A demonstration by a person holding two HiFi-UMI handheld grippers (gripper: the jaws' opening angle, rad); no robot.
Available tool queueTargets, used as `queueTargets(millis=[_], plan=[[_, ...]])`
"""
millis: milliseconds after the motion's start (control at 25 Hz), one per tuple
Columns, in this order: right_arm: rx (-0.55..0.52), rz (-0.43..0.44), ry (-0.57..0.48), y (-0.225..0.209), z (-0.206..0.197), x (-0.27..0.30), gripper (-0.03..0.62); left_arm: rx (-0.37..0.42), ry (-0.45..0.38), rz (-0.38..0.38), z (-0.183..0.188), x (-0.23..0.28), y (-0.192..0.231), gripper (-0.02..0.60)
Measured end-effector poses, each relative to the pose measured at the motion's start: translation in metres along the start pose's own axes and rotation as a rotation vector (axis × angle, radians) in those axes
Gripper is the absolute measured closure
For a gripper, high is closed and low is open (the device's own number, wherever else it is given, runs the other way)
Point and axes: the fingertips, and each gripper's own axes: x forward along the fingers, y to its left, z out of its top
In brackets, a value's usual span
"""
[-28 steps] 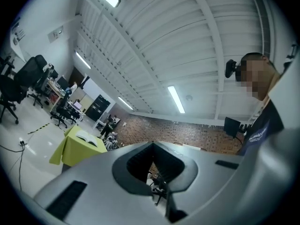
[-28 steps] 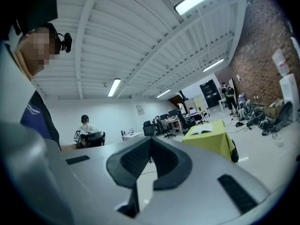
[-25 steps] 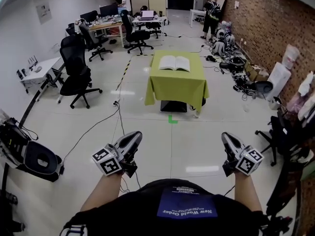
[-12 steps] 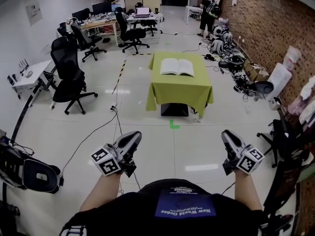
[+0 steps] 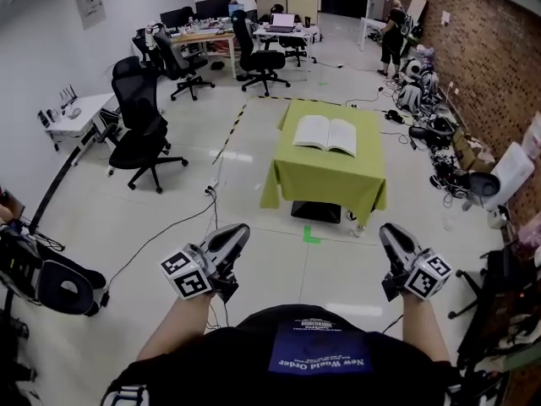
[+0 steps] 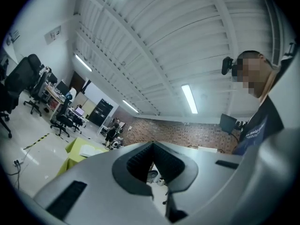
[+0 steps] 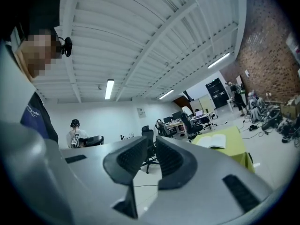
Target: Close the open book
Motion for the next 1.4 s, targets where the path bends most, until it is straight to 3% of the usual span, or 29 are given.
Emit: queueTargets(millis=[200, 560, 840, 1120, 1400], plan=[[-0.021, 0.065, 0.004, -0.069, 0.03, 0.019, 0.606, 0.015, -0.022, 0.038, -0.007, 0.069, 0.006, 0.575], [0.018, 0.092, 0.04, -0.144, 0.032, 0.071, 0.58, -0.006, 0.01, 0.054, -0.012, 0.141, 0.06, 0.575], [-0.007, 0.011, 0.032, -0.172, 0.037, 0.15, 0.551, -0.047, 0.012, -0.047, 0.011, 0.18, 0.157, 0.575], [0.0, -0.115, -0.044, -0.201, 0.057, 0.223, 0.551, -0.044, 0.083, -0.185, 0.052, 0.23, 0.248, 0.575], [0.005, -0.161, -0.022, -0.233, 0.053, 0.273, 0.551, -0.076, 0.115, -0.242, 0.062, 0.276, 0.309, 0.575]])
